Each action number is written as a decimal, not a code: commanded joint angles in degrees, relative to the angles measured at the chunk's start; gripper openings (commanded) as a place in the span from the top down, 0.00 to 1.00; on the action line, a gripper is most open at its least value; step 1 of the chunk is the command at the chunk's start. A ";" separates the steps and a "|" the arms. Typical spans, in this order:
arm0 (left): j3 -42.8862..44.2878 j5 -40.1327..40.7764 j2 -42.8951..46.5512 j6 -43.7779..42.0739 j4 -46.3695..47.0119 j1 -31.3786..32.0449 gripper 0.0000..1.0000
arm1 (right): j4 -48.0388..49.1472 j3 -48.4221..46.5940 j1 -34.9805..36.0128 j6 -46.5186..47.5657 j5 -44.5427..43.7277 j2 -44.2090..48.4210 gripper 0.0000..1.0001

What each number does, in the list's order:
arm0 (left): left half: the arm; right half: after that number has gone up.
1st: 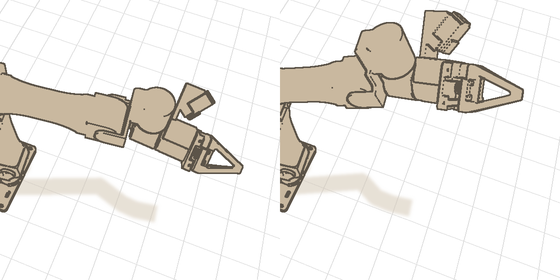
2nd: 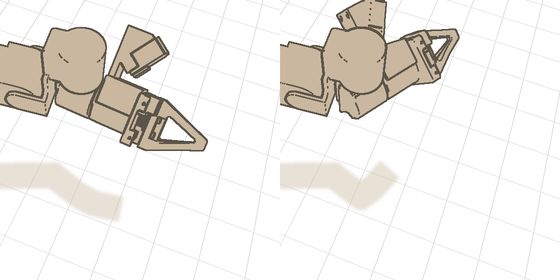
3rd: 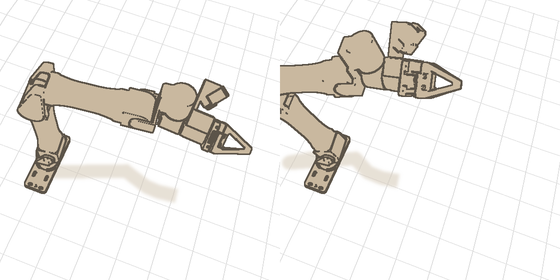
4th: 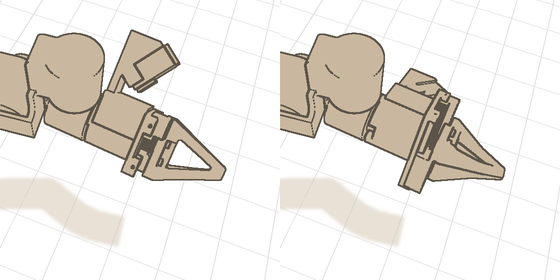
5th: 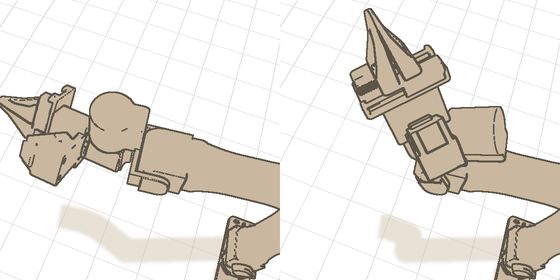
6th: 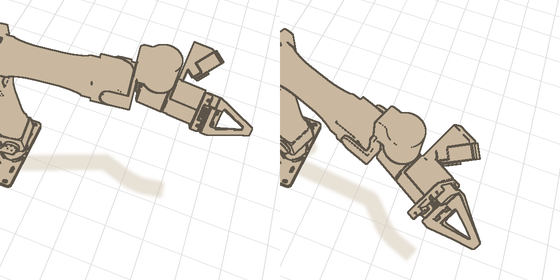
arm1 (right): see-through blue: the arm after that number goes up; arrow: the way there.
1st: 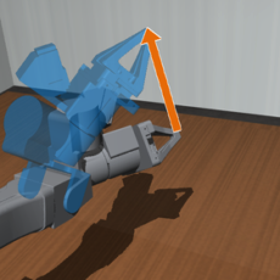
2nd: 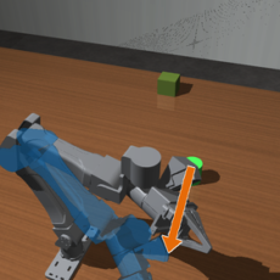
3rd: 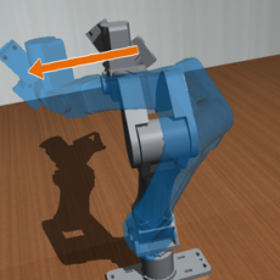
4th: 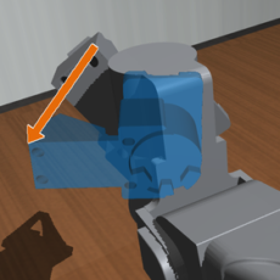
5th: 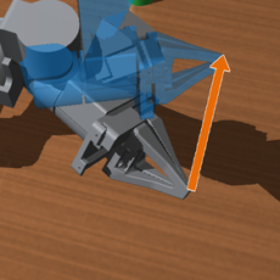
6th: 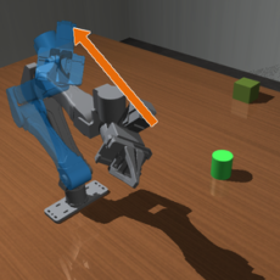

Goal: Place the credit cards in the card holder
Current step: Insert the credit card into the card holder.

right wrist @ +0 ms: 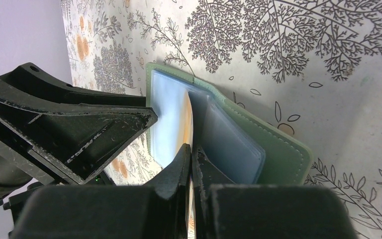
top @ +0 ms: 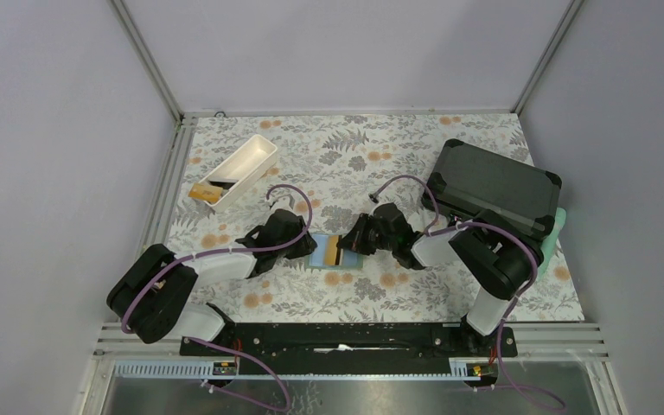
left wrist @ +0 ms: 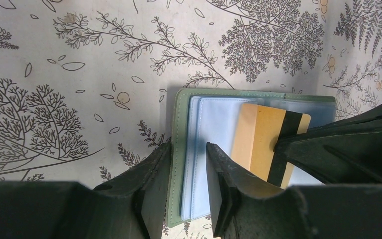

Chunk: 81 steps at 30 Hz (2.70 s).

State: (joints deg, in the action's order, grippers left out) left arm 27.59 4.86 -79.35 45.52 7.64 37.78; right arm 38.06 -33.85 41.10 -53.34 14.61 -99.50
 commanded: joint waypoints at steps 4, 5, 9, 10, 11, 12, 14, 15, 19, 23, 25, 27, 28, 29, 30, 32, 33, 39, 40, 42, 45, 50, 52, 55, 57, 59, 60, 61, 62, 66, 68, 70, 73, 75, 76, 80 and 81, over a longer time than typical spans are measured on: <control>-1.23 -1.22 -1.78 -0.92 -3.38 0.19 0.65 | -2.34 -1.77 0.66 1.14 0.40 -3.01 1.00; -1.23 -1.13 -1.71 -0.95 -3.40 0.19 0.65 | -2.44 -1.80 0.73 1.14 0.42 -3.13 1.00; -1.14 -0.67 -1.44 -1.04 -3.92 0.19 0.66 | -3.60 -1.70 0.67 1.24 -0.14 -2.70 0.92; -1.08 -0.53 -1.31 -1.12 -4.08 0.15 0.66 | -3.98 -1.71 0.68 1.50 -0.31 -2.37 0.88; -1.06 -0.41 -1.14 -1.13 -4.32 0.18 0.66 | -4.62 -1.75 0.71 1.66 -0.66 -2.11 0.85; -0.93 -0.15 -0.93 -1.21 -4.63 0.19 0.66 | -5.37 -1.93 0.69 1.93 -0.86 -1.69 0.80; -0.88 0.32 -0.54 -1.35 -5.14 0.19 0.66 | -6.73 -2.10 0.72 2.43 -1.41 -0.77 0.73; -0.88 0.52 -0.40 -1.39 -5.32 0.19 0.66 | -7.42 -2.22 0.70 2.79 -1.73 -0.08 0.69; -0.68 0.86 -0.06 -1.65 -5.88 0.19 0.66 | -11.21 -3.09 0.73 4.25 -3.64 2.43 0.56; -0.78 0.72 0.39 -1.51 -6.03 0.19 0.66 | -15.26 -4.54 0.69 5.78 -5.04 4.51 0.49; -0.92 0.95 1.17 -1.40 -6.25 0.19 0.65 | -17.74 -5.23 0.67 6.78 -6.42 5.49 0.47; -1.03 1.10 2.15 -1.40 -6.47 0.19 0.65 | -19.99 -5.71 0.69 7.66 -7.81 6.63 0.46; -1.05 1.05 2.48 -1.40 -6.49 0.19 0.65 | -20.83 -5.93 0.69 8.10 -8.25 7.02 0.45; -1.05 0.78 2.86 -1.40 -6.52 0.19 0.65 | -21.63 -6.23 0.66 8.49 -8.43 7.33 0.45; -1.05 0.39 3.28 -1.33 -6.50 0.19 0.64 | -22.34 -6.50 0.72 8.82 -8.50 7.52 0.45; -1.13 -0.84 4.29 -0.87 -6.29 0.19 0.62 | -23.36 -6.83 0.79 9.35 -8.55 8.22 0.44; -1.20 -1.36 4.88 -0.76 -6.10 0.19 0.61 | -23.77 -6.92 0.81 9.59 -8.78 8.62 0.43; -1.49 -4.13 8.64 0.48 -5.26 0.19 0.51 | -29.91 -8.51 1.61 12.28 -13.06 11.88 0.41; -1.53 -4.52 9.10 0.64 -5.04 0.19 0.49 | -30.84 -8.66 1.74 12.79 -13.76 12.34 0.40; -1.58 -5.30 9.77 0.94 -4.28 0.19 0.47 | -32.05 -8.65 1.78 13.19 -14.33 13.24 0.41; -1.37 -6.79 9.07 1.30 -3.28 0.19 0.42 | -32.39 -8.35 1.99 12.90 -14.23 13.98 0.43; -0.73 -8.15 5.86 1.83 -1.40 0.28 0.41 | -32.37 -8.65 3.17 12.53 -13.75 13.71 0.49; -0.42 -7.76 5.25 1.70 -1.28 0.32 0.41 | -32.22 -9.04 3.52 12.48 -13.42 13.01 0.50; 0.03 -6.97 4.34 1.23 -1.31 0.36 0.41 | -32.03 -9.39 3.88 12.33 -13.44 11.94 0.51; 0.25 -6.64 3.65 0.99 -1.36 0.36 0.40 | -31.77 -9.49 4.06 12.19 -13.72 11.25 0.51; 0.27 -6.82 2.95 0.70 -1.04 0.36 0.43 | -31.65 -9.80 4.07 12.18 -13.82 10.36 0.51; 0.34 -6.94 2.57 0.51 -0.69 0.39 0.44 | -31.67 -9.96 4.14 12.13 -13.82 9.93 0.51; 0.47 -6.92 2.23 0.23 -0.74 0.37 0.44 | -31.65 -10.18 4.16 12.12 -13.72 9.47 0.51; 0.59 -6.90 1.93 -0.07 -0.90 0.37 0.44 | -31.53 -10.30 4.24 12.12 -13.69 9.05 0.51; 0.92 -6.62 1.13 -0.43 -0.77 0.38 0.45 | -31.85 -10.45 4.49 11.49 -14.32 7.89 0.52; 1.01 -6.67 0.63 -0.43 -0.67 0.37 0.46 | -32.08 -10.37 4.67 11.20 -15.54 7.68 0.52; 0.91 -6.66 0.03 -0.36 -0.34 0.39 0.46 | -32.09 -10.41 4.69 11.18 -15.65 7.18 0.52; 0.60 -6.96 -0.72 -0.19 0.36 0.44 0.48 | -31.93 -10.47 4.85 11.18 -15.25 6.29 0.52; 0.26 -7.27 -0.93 -0.04 1.11 0.40 0.49 | -31.04 -10.14 4.91 11.01 -14.90 6.01 0.52; 0.07 -7.39 -0.97 0.00 1.47 0.41 0.50 | -30.69 -10.08 4.95 10.84 -14.82 5.93 0.52; -0.33 -7.58 -1.65 0.10 2.14 0.45 0.54 | -29.80 -10.31 5.08 10.67 -14.78 5.45 0.54; -0.39 -7.71 -1.81 0.18 2.47 0.45 0.56 | -29.59 -10.47 5.08 10.64 -14.79 5.33 0.55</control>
State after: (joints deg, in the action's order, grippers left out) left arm 27.64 -1.83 -79.66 46.13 9.26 37.93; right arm 7.68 -42.78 45.41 -42.11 1.08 -92.82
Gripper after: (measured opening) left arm 0.462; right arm 0.468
